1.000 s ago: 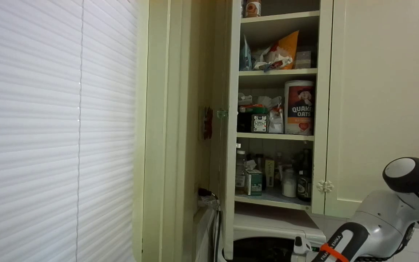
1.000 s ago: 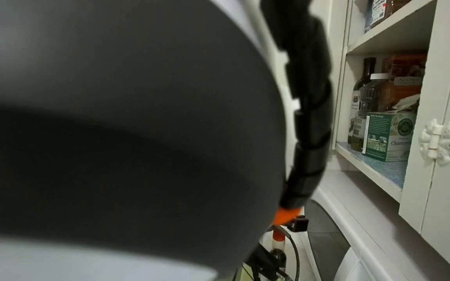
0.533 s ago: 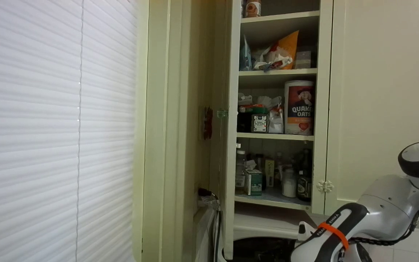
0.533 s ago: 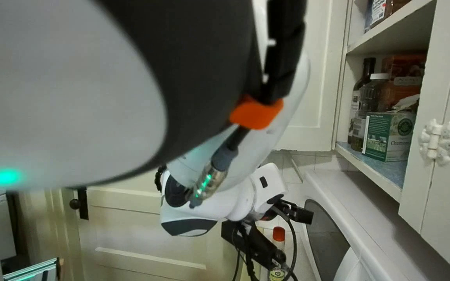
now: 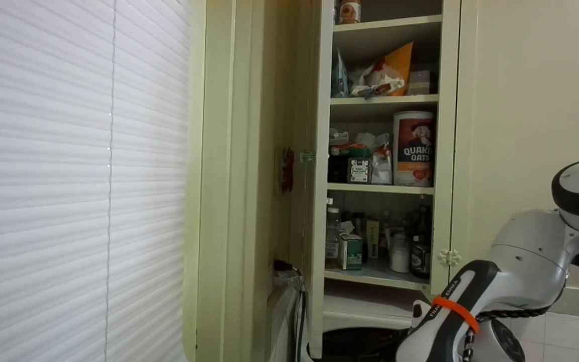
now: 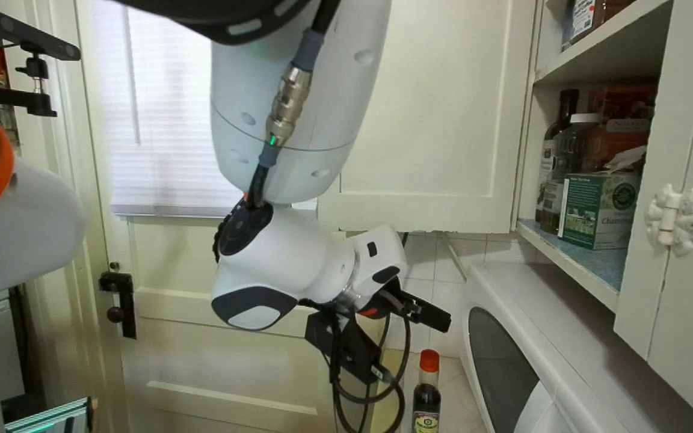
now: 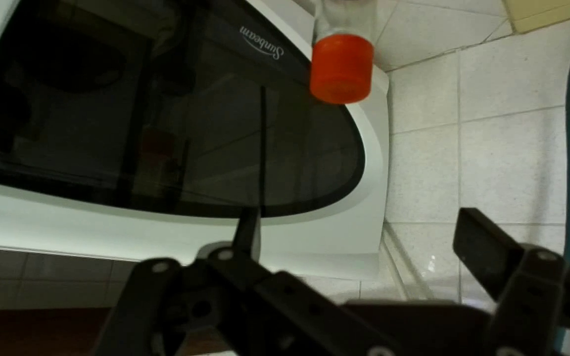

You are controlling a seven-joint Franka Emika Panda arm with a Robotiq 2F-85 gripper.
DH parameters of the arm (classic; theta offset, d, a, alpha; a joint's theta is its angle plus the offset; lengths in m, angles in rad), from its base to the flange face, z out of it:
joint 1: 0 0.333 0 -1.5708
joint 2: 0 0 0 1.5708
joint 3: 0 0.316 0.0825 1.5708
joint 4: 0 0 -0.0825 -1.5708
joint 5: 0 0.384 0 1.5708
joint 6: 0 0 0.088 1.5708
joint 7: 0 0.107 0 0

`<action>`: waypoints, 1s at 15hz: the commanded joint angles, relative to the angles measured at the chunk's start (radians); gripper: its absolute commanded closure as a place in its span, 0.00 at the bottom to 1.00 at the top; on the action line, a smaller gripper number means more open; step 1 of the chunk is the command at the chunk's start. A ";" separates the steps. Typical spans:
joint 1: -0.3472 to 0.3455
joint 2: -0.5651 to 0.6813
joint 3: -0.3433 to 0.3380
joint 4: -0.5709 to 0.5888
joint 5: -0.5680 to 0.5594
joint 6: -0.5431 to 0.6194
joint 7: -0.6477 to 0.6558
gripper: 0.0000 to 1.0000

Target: Take the soy sauce bottle out of the open cabinet and put it on the countertop.

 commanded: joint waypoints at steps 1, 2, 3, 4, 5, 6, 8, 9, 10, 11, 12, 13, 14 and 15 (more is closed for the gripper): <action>0.024 -0.055 0.100 0.006 0.198 0.006 -0.031 0.00; 0.022 -0.060 0.138 0.011 0.257 0.005 -0.049 0.00; 0.019 -0.071 0.175 0.014 0.330 0.009 -0.069 0.00; 0.011 -0.077 0.217 0.017 0.403 0.013 -0.092 0.00; -0.002 -0.078 0.260 0.020 0.471 0.012 -0.116 0.00; -0.014 -0.083 0.303 0.023 0.549 0.015 -0.145 0.00; -0.075 -0.085 0.410 0.017 0.684 -0.004 -0.211 0.00; -0.105 -0.072 0.461 0.022 0.746 -0.015 -0.259 0.00; -0.148 -0.054 0.521 0.022 0.809 -0.038 -0.320 0.00; -0.195 -0.033 0.585 0.022 0.871 -0.055 -0.381 0.00; -0.235 -0.016 0.640 0.022 0.932 -0.057 -0.435 0.00; -0.279 0.011 0.696 0.022 0.991 -0.058 -0.496 0.00; -0.319 0.037 0.745 0.022 1.047 -0.053 -0.552 0.00; -0.360 0.071 0.792 0.022 1.104 -0.057 -0.613 0.00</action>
